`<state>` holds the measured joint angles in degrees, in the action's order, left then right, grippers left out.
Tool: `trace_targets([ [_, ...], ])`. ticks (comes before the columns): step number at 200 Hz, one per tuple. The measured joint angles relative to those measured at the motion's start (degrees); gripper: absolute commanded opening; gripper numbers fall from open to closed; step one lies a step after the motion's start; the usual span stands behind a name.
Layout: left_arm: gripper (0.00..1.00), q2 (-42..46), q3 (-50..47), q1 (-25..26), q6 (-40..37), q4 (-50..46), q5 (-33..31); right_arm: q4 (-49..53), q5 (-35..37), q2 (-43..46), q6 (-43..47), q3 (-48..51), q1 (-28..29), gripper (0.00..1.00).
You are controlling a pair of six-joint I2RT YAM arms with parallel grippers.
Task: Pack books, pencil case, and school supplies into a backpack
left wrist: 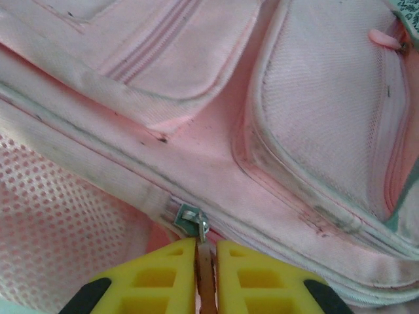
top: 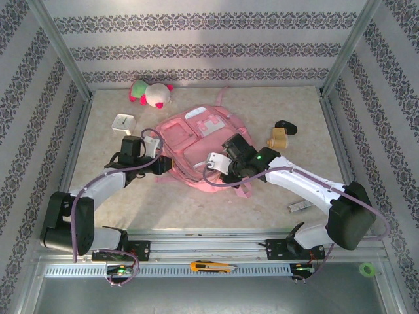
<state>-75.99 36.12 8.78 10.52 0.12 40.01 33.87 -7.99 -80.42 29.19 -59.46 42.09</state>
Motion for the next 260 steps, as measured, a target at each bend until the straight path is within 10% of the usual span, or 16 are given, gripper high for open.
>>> trace_targets([
  [145, 0.00, 3.0, 3.6, 12.3, 0.0, -2.6, 7.9, -8.5, 2.1, -2.0, -12.8, 0.0, -1.9, 0.00],
  [185, 0.00, 3.1, 3.7, 13.7, 0.4, -2.6, 5.4, -10.5, 0.8, -1.0, -17.2, 0.8, -2.4, 0.49],
  [260, 0.00, 3.4, -1.1, 14.9, -0.9, -1.8, 0.2, -16.4, -2.1, 14.1, -55.5, 13.8, -12.2, 0.55],
])
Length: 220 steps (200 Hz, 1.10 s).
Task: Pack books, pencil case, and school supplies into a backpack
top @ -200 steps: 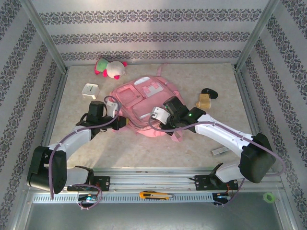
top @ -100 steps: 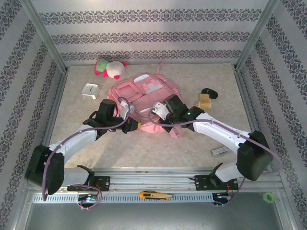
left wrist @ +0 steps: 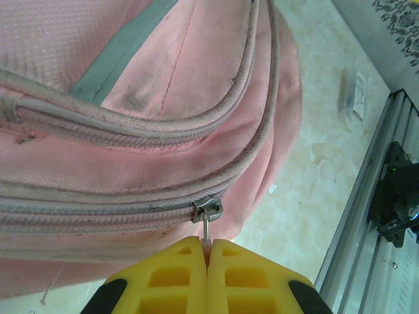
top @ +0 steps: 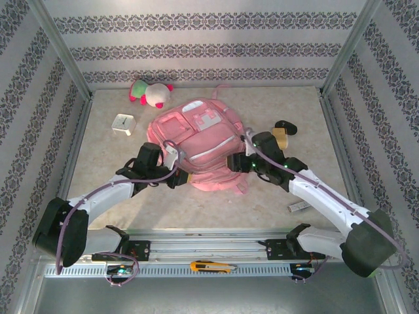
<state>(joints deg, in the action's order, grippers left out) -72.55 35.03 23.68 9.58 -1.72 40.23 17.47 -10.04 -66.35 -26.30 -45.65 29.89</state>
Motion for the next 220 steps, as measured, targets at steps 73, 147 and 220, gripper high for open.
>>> trace_targets([
  [73, 0.00, -0.6, -2.3, 1.3, -1.3, 3.9, -0.6, -9.9, -4.4, -7.1, -21.7, 10.0, -2.8, 0.25],
  [147, 0.03, -6.0, -1.6, 8.0, -1.6, 7.8, -3.8, -19.5, -5.7, -13.2, -25.0, 10.0, -1.2, 0.18],
  [220, 0.22, -14.3, 3.0, 15.1, 4.0, 14.2, -7.3, -20.2, -3.5, -12.9, -24.8, 10.0, -0.8, 0.22],
])
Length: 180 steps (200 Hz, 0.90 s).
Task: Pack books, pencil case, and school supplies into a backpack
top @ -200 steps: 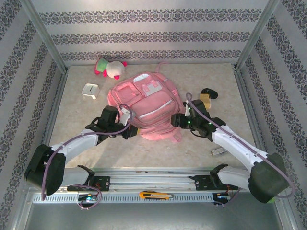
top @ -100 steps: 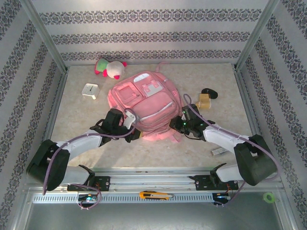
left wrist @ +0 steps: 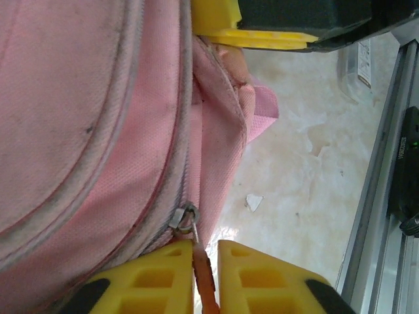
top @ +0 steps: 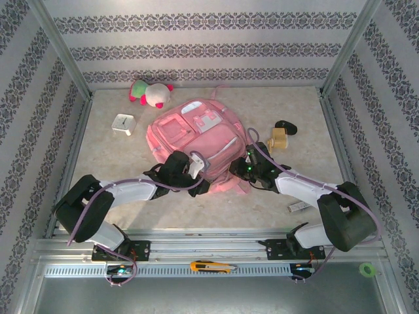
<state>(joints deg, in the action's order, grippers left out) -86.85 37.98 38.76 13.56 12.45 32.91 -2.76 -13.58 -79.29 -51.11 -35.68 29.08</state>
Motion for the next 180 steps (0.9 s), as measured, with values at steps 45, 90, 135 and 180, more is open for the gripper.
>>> trace_targets([
  [45, 0.55, 1.2, 3.8, 0.9, -3.0, -2.2, 1.7, 2.4, -0.9, 5.4, 1.4, 0.0, -0.1, 0.35],
  [90, 0.68, 13.2, 7.6, -4.1, -13.4, -12.7, 2.0, 12.2, -1.7, 13.9, 4.9, -1.7, -0.1, 0.41],
  [135, 0.75, 16.1, 11.5, -10.7, -31.8, -23.0, 0.6, 18.2, -1.7, 20.1, 8.1, -4.2, 0.0, 0.42],
  [180, 0.81, 7.8, 13.7, -10.7, -51.5, -25.9, -1.3, 18.9, -1.7, 19.8, 10.3, -4.3, 0.4, 0.42],
])
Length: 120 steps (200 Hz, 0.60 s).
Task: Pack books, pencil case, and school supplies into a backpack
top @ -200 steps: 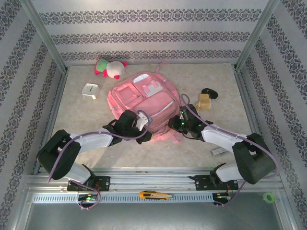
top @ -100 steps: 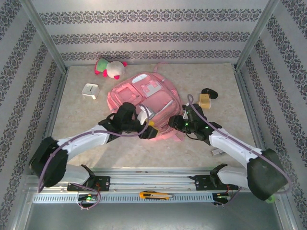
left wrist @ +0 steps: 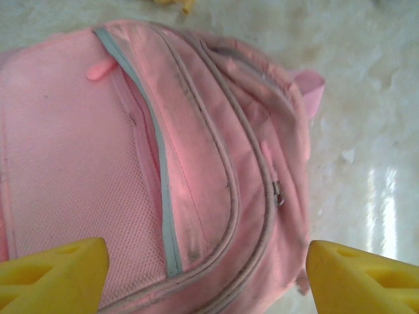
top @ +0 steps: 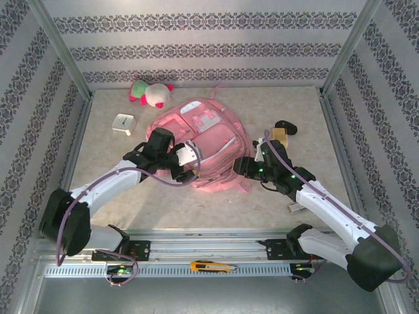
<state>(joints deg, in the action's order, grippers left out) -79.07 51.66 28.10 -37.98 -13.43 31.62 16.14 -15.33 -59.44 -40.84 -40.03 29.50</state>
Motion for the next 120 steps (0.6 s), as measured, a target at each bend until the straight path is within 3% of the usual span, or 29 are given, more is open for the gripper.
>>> trace_targets([
  [50, 0.84, -7.5, 3.2, 0.0, -12.1, -0.2, -0.5, 0.0, 0.0, -0.7, 0.8, 0.0, 1.2, 0.43],
  [120, 0.85, -11.8, 3.9, 1.3, -19.8, 1.5, -4.1, 0.0, 0.0, -0.7, 0.8, 0.0, 1.2, 0.44],
])
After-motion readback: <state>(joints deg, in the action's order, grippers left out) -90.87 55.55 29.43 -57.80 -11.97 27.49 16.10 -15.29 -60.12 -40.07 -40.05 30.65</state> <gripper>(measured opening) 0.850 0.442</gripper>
